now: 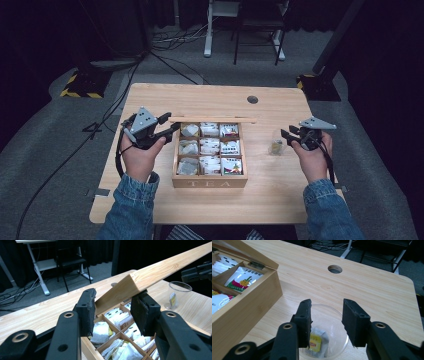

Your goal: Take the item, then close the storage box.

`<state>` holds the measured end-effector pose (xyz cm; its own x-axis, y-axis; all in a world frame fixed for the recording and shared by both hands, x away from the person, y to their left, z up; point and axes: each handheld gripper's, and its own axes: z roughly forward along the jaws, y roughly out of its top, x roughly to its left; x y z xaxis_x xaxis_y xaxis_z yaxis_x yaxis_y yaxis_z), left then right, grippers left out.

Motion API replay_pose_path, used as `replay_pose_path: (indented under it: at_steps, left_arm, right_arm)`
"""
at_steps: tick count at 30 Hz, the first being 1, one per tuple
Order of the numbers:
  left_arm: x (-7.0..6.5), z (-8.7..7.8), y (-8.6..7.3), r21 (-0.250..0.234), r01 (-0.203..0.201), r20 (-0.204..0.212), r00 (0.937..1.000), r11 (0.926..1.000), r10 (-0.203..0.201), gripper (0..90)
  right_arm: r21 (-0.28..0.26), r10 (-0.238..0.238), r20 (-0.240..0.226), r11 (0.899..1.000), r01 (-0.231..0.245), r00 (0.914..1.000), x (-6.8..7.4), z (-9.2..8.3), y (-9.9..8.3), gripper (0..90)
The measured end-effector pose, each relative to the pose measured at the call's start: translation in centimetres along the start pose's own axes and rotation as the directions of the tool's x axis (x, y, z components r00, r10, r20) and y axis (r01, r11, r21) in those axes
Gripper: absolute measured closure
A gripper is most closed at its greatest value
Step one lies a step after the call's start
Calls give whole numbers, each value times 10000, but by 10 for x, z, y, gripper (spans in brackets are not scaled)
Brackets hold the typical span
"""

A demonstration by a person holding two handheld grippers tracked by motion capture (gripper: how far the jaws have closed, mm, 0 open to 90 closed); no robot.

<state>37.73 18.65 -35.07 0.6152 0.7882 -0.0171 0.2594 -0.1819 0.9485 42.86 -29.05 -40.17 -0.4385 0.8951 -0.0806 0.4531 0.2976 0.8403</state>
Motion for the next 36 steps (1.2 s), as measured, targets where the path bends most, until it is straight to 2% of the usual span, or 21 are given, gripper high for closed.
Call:
replay_pose_path:
  at_steps: [21,36]
  left_arm:
    - [-2,-1,-1,178,-45,-26,10000,9998,46,554]
    - [-7,-4,-5,481,-201,-33,9998,9986,203,553]
  right_arm:
    - [47,285,-362,9996,-284,9989,-10,-29,-14,533]
    - [578,276,-577,9980,-242,9980,-14,-38,-41,478]
